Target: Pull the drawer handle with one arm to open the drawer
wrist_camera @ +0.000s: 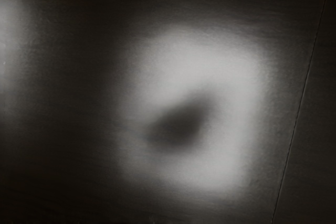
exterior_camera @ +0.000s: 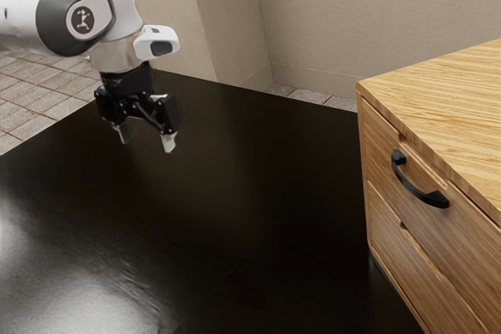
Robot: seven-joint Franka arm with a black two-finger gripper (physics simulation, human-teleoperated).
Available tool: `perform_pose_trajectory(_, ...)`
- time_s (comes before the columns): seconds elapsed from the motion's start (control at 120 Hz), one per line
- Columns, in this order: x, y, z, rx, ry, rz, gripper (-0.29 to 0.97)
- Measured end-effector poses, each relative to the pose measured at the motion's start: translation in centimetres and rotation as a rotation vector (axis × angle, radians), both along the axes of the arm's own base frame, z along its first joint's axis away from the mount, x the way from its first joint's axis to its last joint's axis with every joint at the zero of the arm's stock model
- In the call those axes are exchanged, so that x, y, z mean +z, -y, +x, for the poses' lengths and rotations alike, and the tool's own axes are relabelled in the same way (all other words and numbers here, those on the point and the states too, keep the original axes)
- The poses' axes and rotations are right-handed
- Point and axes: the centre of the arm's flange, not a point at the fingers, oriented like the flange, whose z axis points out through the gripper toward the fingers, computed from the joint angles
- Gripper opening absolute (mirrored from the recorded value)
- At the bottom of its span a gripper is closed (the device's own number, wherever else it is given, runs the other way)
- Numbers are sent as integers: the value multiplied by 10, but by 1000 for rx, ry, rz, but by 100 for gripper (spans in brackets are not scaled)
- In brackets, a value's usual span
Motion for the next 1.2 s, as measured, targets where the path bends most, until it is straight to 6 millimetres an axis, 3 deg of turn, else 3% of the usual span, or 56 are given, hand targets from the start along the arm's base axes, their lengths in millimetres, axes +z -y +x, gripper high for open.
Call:
perform_pose_trajectory(0.092,-1,-19,-4,39,-5,-1,68)
perform_pose_trajectory(0.183,5,-22,-7,51,6,-4,68)
perform_pose_trajectory(0.283,91,-4,-41,67,170,3,68)
perform_pose_trajectory(0.325,108,17,-49,83,207,-27,68)
perform_pose_trajectory(0.367,115,52,-49,75,221,-58,68)
perform_pose_trajectory(0.458,111,126,-40,70,218,-112,68)
perform_pose_trajectory(0.542,104,164,-33,122,217,-142,68)
perform_pose_trajectory(0.617,98,178,-28,204,214,-160,68)
perform_pose_trajectory(0.867,93,198,-21,476,218,-199,68)
perform_pose_trajectory(0.942,94,219,-25,506,223,-213,68)
perform_pose_trajectory(1.1,68,293,-44,492,198,-231,68)
perform_pose_trajectory(1.15,61,302,-49,508,207,-244,68)
perform_pose_trajectory(1.2,55,298,-47,547,222,-257,68)
